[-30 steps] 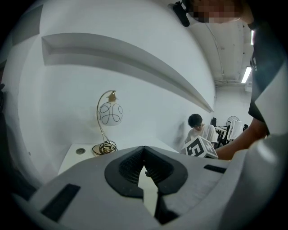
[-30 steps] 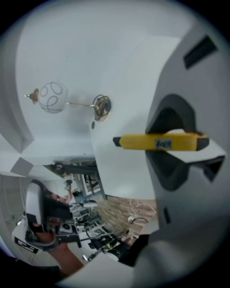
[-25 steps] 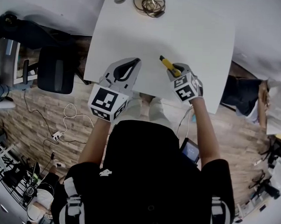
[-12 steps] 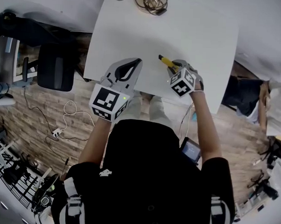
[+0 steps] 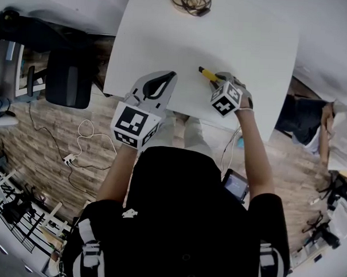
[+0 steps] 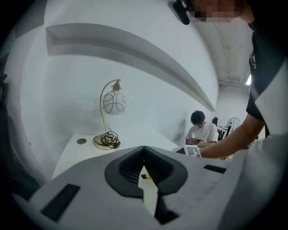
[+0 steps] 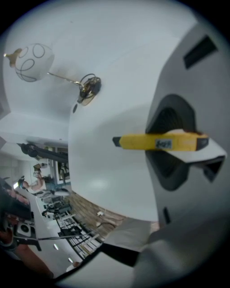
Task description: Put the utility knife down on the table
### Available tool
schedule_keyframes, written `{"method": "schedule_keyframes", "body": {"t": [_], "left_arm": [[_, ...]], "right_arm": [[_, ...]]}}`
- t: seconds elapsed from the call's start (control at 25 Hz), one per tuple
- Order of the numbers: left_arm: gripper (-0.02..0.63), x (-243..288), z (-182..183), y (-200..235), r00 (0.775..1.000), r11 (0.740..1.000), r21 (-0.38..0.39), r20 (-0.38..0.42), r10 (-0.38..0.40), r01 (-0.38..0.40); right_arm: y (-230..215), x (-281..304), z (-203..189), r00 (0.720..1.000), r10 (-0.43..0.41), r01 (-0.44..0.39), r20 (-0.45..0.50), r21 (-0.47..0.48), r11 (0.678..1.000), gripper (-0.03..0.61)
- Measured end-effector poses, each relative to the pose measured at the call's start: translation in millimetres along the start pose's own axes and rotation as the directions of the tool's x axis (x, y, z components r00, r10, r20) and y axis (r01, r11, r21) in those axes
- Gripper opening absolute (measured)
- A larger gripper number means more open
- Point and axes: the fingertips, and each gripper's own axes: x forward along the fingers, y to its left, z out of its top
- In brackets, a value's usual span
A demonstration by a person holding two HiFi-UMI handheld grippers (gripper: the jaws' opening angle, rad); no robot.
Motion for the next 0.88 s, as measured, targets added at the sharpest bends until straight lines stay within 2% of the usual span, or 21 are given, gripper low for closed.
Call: {"method": "schedule_keyframes", "body": {"t": [0.88], "left_arm": [[0.021,1.0,-6.0,-4.3,1.0,1.0,-0.022,-0.011,-0.013,0.013]], "right_arm": [[0.8,8.8,-8.7,0.999,0.009,-0.009,-0.032,0.016,1.0,0.138]]}}
